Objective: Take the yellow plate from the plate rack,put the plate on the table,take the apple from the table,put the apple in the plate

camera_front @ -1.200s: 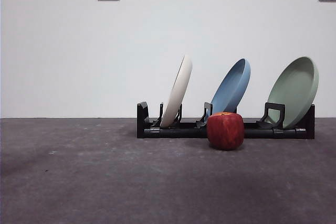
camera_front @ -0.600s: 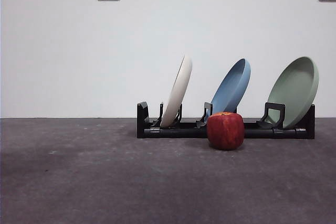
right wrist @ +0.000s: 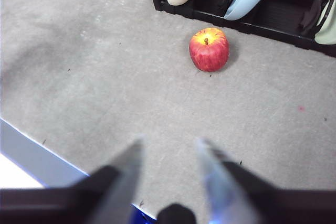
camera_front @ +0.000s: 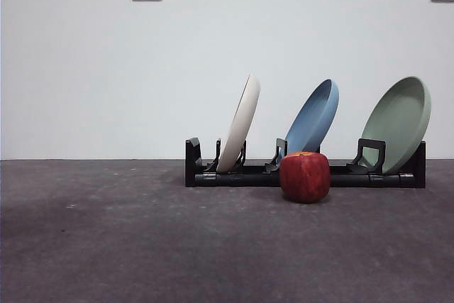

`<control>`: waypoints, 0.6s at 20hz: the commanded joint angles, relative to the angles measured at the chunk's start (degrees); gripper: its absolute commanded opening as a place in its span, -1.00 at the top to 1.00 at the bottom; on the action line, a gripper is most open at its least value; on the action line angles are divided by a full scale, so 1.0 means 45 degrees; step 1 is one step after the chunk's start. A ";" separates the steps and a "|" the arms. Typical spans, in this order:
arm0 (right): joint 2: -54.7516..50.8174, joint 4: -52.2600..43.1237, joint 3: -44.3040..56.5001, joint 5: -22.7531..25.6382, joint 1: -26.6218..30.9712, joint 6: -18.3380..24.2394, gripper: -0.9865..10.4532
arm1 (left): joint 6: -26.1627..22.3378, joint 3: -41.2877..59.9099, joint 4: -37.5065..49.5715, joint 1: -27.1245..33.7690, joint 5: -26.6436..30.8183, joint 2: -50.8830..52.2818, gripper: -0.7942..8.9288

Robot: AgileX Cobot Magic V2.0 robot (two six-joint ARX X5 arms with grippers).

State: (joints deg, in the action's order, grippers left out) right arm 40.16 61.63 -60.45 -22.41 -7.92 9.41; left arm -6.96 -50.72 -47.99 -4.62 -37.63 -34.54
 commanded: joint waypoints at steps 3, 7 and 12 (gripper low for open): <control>-0.0005 -0.0078 -0.0034 0.0000 -0.0029 -0.0233 -0.37 | 0.0321 -0.0078 0.0277 -0.0053 0.0000 -0.0301 -0.26; 0.0005 -0.0073 -0.0034 -0.0005 -0.0029 -0.0423 -0.37 | 0.1190 -0.0092 0.1817 -0.0641 -0.0019 -0.1190 -0.26; 0.0165 -0.0073 -0.0029 -0.0015 -0.0029 -0.0427 -0.37 | 0.1797 -0.0928 0.3871 -0.2302 0.1151 -0.3502 -0.26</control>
State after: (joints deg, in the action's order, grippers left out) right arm 40.82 61.67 -60.45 -22.39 -7.92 7.94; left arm 0.12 -54.74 -31.09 -14.57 -32.77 -49.95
